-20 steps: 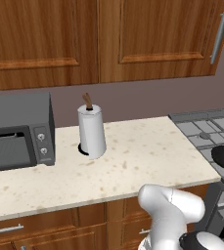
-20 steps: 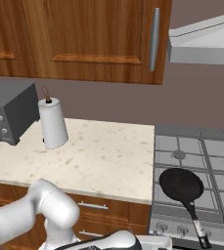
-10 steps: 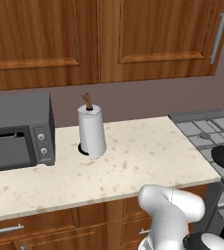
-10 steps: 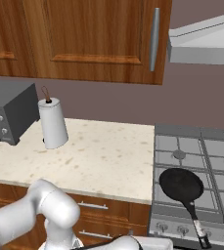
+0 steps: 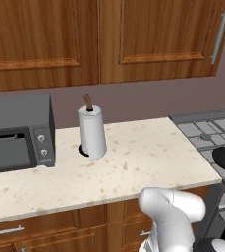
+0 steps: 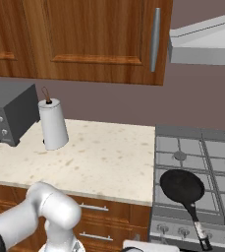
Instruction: Pick the pan from the cabinet and place it on the stove. Then turn on the stove burner for the pan.
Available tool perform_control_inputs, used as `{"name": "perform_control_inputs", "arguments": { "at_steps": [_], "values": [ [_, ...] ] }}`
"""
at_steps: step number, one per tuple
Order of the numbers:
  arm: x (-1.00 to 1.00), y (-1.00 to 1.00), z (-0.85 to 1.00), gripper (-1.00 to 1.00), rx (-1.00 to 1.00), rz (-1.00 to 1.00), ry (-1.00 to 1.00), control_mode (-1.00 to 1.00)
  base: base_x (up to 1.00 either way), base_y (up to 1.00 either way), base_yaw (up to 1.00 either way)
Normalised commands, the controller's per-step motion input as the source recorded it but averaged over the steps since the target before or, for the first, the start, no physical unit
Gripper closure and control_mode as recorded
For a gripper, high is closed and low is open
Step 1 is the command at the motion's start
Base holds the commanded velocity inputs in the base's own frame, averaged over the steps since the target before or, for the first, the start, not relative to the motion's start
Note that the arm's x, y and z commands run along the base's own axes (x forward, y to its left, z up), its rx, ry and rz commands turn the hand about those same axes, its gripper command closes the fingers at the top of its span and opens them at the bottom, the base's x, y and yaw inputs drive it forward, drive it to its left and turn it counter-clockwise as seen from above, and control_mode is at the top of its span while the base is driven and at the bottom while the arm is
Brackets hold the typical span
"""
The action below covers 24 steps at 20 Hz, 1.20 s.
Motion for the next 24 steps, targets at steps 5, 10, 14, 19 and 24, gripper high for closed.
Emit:
{"name": "perform_control_inputs", "arguments": {
  "at_steps": [5, 10, 14, 19, 24],
  "values": [
    [0.0, -0.08, -0.01, -1.0, 0.0, -0.02, 0.0, -1.0, 0.0, 0.0, 0.0],
    [0.0, -0.16, 0.0, -1.0, 0.0, -0.01, 0.0, -1.0, 0.0, 0.0, 0.0],
    [0.0, -0.13, 0.0, -1.0, 0.0, 0.0, 0.0, -1.0, 0.0, 0.0, 0.0],
    [0.0, -0.18, -0.01, -1.0, 0.0, 0.0, 0.0, -1.0, 0.0, 0.0, 0.0],
    [0.05, -0.2, 0.0, -1.0, 0.0, 0.0, 0.0, -1.0, 0.0, 0.0, 0.0]
  ]
}}
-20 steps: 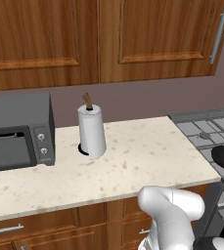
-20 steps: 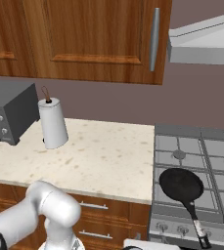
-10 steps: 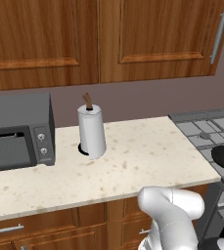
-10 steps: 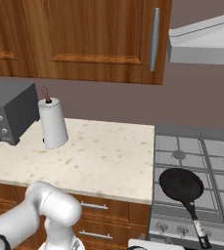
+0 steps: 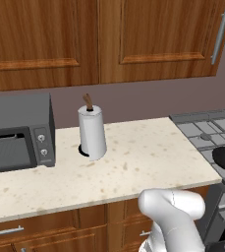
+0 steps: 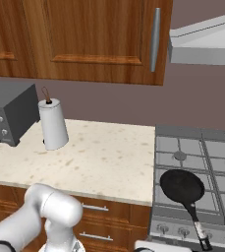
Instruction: Pick the pan from the cabinet and place it on the stove. Then turn on the stove burner for the pan.
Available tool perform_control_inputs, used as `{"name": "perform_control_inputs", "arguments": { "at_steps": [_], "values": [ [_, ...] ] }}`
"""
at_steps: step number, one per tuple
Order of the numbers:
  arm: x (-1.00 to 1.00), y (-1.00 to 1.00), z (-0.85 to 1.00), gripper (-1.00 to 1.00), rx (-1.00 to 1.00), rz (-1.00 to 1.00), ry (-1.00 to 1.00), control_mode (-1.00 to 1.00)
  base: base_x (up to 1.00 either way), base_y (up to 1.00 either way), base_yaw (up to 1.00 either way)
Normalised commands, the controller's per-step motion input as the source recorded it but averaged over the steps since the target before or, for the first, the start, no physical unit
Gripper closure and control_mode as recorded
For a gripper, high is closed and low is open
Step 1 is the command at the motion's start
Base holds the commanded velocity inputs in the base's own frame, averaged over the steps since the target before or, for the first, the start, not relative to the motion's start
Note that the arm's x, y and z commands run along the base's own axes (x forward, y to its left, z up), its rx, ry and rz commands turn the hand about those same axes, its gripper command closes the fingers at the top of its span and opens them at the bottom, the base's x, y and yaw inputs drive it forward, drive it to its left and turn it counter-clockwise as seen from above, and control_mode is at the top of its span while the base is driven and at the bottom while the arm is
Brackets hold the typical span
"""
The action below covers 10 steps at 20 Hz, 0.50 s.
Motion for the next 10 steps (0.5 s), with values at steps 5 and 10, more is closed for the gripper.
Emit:
{"name": "perform_control_inputs", "arguments": {
  "at_steps": [5, 10],
  "values": [
    [0.13, -0.05, -0.02, -1.0, 0.0, 0.0, 0.0, -1.0, 0.0, 0.0, 0.0],
    [0.16, 0.0, -0.05, -1.0, 0.0, 0.0, 0.0, -1.0, 0.0, 0.0, 0.0]
  ]
}}
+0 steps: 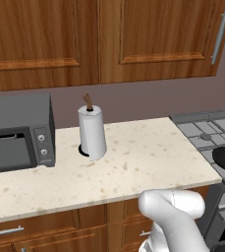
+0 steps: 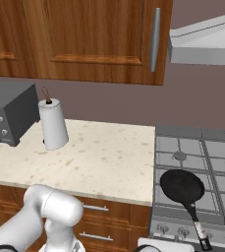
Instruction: Pick the pan from the cabinet and place it on the stove. Then turn on the stove burner for the pan.
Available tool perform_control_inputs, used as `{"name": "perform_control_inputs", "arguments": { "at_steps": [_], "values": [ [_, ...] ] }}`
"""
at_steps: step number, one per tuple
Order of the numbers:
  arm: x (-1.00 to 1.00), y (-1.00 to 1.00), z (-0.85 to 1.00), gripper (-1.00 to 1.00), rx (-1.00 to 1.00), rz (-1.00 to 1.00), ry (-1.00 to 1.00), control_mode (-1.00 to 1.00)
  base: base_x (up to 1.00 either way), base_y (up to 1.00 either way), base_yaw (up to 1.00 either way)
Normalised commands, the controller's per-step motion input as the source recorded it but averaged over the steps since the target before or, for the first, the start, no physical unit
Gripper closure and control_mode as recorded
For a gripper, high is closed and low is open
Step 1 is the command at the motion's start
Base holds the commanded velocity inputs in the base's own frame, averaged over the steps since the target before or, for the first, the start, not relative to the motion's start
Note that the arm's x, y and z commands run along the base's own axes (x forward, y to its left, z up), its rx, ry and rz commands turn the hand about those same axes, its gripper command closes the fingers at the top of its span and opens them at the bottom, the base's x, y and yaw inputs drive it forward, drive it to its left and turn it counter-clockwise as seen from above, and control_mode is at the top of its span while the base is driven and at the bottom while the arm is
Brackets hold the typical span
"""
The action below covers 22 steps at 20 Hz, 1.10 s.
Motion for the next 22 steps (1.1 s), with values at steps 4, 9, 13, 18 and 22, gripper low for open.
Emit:
{"name": "perform_control_inputs", "arguments": {
  "at_steps": [4, 9, 13, 18, 22],
  "values": [
    [0.14, 0.0, -0.12, -1.0, 0.0, 0.0, 0.0, -1.0, 0.0, 0.0, 0.0],
    [0.14, 0.0, -0.2, -1.0, 0.0, 0.0, 0.0, -1.0, 0.0, 0.0, 0.0],
    [0.17, 0.0, -0.25, -1.0, 0.0, 0.0, 0.0, -1.0, 0.0, 0.0, 0.0],
    [0.15, 0.0, -0.23, -1.0, 0.0, 0.0, 0.0, -1.0, 0.0, 0.0, 0.0],
    [0.14, 0.0, -0.22, -1.0, 0.0, 0.0, 0.0, -1.0, 0.0, 0.0, 0.0]
  ]
}}
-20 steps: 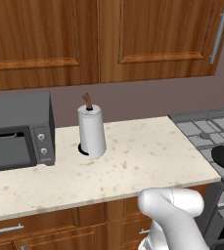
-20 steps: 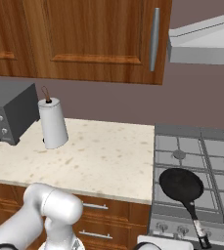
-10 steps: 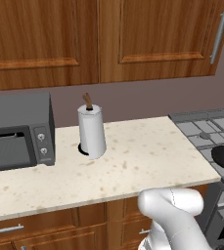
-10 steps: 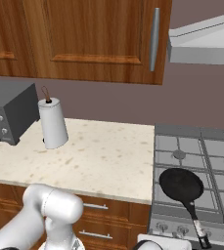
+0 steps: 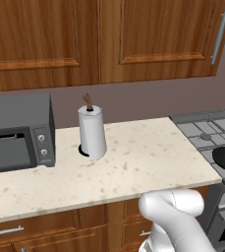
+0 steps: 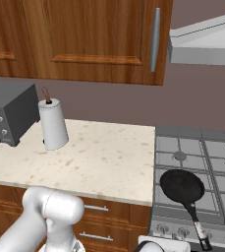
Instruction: Pick the pan from the cabinet and place it on the stove. Then turn on the stove burner for the pan.
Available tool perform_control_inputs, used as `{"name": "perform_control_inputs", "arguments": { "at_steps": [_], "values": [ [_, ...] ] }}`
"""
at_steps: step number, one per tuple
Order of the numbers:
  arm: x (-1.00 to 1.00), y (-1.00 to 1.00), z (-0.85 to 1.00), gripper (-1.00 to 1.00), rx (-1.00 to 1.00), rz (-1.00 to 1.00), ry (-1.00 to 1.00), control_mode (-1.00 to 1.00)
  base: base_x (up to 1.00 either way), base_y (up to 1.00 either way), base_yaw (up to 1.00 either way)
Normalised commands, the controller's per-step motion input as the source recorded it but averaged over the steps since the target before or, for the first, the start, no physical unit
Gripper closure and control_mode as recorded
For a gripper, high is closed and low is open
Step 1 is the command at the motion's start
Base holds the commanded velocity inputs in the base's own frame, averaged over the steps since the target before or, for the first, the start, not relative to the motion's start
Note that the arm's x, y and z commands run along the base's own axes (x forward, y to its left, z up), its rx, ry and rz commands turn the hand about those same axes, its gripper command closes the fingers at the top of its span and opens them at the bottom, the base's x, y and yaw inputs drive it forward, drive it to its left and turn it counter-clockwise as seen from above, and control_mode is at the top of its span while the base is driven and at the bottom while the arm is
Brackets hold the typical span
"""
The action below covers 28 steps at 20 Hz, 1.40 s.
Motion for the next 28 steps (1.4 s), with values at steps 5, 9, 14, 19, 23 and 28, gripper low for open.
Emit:
{"name": "perform_control_inputs", "arguments": {
  "at_steps": [5, 9, 14, 19, 23, 28],
  "values": [
    [0.13, -0.02, -0.19, -1.0, 0.0, 0.0, 0.0, -1.0, 0.0, 0.0, 0.0],
    [0.14, -0.03, -0.14, -1.0, 0.0, 0.0, 0.0, -1.0, 0.0, 0.0, 0.0],
    [0.15, -0.04, -0.15, -1.0, 0.0, 0.0, 0.0, -1.0, 0.0, 0.0, 0.0],
    [0.14, -0.04, -0.18, -1.0, 0.0, 0.0, 0.0, -1.0, 0.0, 0.0, 0.0],
    [0.12, -0.09, -0.2, -1.0, 0.0, 0.0, 0.0, -1.0, 0.0, 0.0, 0.0],
    [0.12, -0.08, -0.2, -1.0, 0.0, 0.0, 0.0, -1.0, 0.0, 0.0, 0.0]
  ]
}}
